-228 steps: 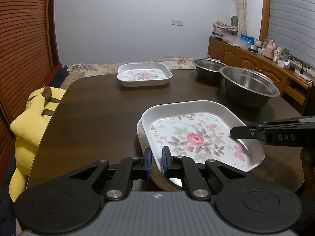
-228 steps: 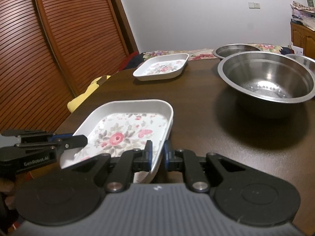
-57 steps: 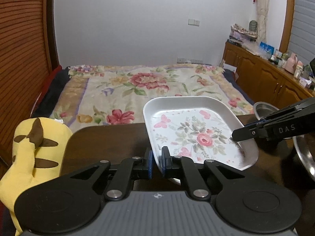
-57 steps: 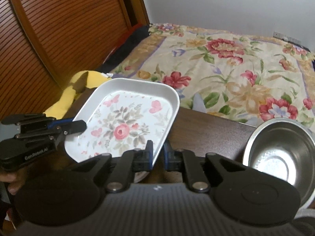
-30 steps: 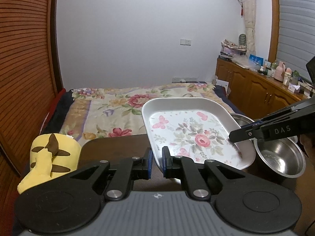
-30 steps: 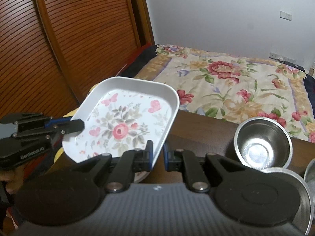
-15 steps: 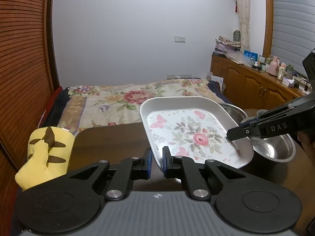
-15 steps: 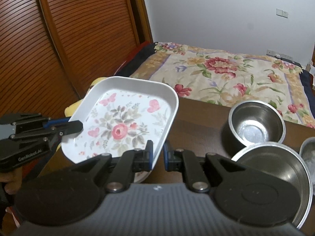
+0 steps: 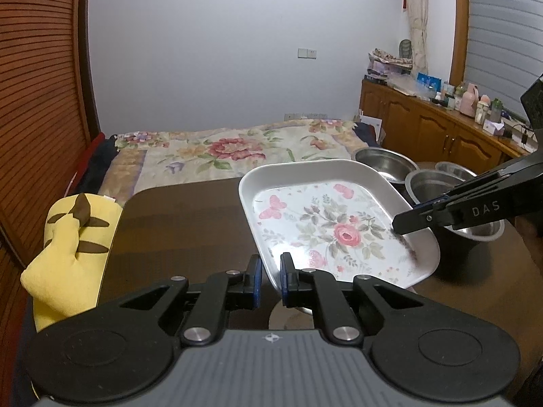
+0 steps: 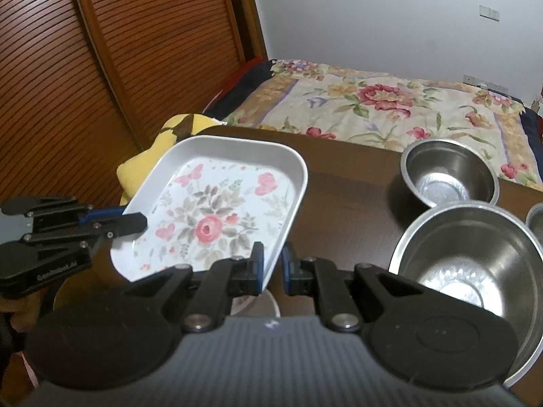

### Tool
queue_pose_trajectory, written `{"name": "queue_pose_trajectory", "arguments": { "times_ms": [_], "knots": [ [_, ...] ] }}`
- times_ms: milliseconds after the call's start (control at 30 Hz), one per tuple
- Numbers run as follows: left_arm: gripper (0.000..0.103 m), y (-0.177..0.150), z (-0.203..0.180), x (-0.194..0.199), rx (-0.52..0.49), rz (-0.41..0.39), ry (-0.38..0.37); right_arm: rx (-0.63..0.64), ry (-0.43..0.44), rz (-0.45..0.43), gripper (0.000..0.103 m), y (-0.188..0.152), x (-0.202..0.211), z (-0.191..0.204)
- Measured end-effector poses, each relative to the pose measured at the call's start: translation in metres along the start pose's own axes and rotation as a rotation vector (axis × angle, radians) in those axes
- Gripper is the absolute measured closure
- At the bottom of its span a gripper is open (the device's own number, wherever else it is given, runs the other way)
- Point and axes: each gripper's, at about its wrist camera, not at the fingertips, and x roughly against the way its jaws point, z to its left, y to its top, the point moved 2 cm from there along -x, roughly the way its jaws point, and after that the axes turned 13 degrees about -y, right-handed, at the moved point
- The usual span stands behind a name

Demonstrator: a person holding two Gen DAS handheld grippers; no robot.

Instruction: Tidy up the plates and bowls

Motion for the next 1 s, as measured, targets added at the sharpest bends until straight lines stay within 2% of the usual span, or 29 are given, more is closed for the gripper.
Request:
{"name": "queue_pose_trajectory", "arguments": {
  "times_ms": [167, 600, 1000],
  "knots": [
    [0.091, -0.009, -0.006, 0.007, -0.016, -0.007, 0.015, 0.004, 0.015, 0.003, 0.09, -0.012, 0.005, 0.003],
    [0.091, -0.035, -0.012, 0.022, 0.019, 0.004, -0.01, 0.017, 0.048, 0.008, 0.09, -0.038, 0.011, 0.009],
    [0.091, -0.059, -0.022, 0.025, 0.038, 0.027, -0.012, 0.048, 0.024, -0.034, 0.09, -0.063, 0.019, 0.018]
  ]
}}
